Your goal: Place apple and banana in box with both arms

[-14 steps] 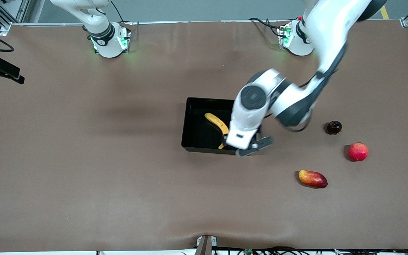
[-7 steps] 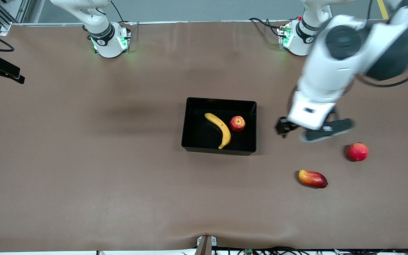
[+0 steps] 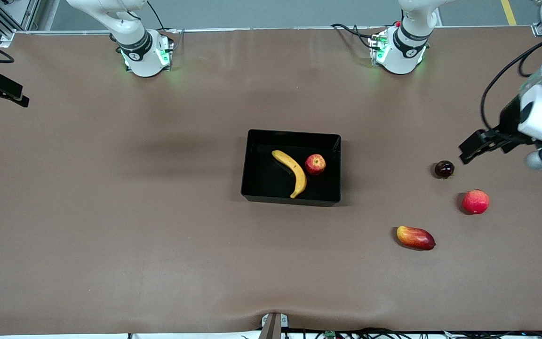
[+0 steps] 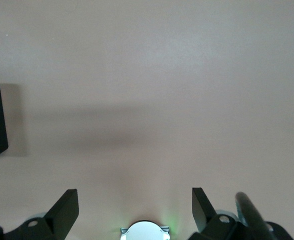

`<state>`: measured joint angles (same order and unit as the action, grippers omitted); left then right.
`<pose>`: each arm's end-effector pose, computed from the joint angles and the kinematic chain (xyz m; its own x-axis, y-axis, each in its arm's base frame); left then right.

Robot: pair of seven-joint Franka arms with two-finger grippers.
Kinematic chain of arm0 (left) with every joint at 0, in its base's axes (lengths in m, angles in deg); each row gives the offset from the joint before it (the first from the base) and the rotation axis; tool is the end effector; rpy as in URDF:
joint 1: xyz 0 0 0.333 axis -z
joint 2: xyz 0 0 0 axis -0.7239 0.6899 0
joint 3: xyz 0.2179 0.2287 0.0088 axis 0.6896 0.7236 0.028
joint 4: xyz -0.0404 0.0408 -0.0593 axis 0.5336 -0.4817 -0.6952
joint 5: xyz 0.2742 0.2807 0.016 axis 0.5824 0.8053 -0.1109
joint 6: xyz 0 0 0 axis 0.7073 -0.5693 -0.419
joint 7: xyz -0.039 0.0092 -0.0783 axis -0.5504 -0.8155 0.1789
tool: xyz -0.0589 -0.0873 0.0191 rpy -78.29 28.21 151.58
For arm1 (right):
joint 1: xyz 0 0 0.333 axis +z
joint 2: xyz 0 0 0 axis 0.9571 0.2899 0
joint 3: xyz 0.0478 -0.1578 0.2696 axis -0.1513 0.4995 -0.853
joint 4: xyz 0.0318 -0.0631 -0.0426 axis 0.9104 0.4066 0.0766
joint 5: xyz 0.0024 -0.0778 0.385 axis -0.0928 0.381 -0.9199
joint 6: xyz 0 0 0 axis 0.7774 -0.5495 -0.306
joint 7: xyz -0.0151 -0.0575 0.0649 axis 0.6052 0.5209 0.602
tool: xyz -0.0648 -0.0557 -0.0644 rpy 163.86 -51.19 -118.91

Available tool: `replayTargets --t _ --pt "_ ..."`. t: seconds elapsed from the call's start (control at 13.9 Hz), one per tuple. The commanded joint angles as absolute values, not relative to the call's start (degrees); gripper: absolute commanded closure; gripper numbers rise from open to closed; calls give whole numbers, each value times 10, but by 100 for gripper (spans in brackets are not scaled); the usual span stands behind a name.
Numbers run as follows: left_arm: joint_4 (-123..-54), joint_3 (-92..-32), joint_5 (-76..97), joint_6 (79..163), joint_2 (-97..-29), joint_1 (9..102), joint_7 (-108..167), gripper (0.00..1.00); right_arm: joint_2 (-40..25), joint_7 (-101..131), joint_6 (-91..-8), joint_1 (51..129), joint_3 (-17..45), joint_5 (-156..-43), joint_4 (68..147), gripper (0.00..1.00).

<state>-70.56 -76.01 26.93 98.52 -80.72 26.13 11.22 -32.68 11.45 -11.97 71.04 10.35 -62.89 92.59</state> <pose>0.5927 -0.0851 0.6341 0.9658 0.2302 0.1195 0.2331 -0.9724 -0.0104 0.5232 -0.0362 0.6656 0.9950 -0.0420 -0.0906 -0.0430 -0.9990 -0.0088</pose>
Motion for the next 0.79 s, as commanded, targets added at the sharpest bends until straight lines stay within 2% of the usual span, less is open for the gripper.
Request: replayTargets --t 0.0,0.29,0.36,0.5,0.72 --pt "-726 -758 261 957 -845 238 178 0 -327 124 -137 702 98 -623 918 0" --pt "-731 -756 246 933 -879 193 257 0 -328 123 -138 702 98 -624 918 0" --pt "-742 -729 233 929 -900 210 256 0 -328 123 -138 702 99 -624 918 0" --pt "-784 -599 208 929 -930 323 256 0 -328 123 -137 701 99 -625 919 0" --pt "-819 -494 206 927 -956 442 255 0 -328 124 -139 702 99 -624 918 0"
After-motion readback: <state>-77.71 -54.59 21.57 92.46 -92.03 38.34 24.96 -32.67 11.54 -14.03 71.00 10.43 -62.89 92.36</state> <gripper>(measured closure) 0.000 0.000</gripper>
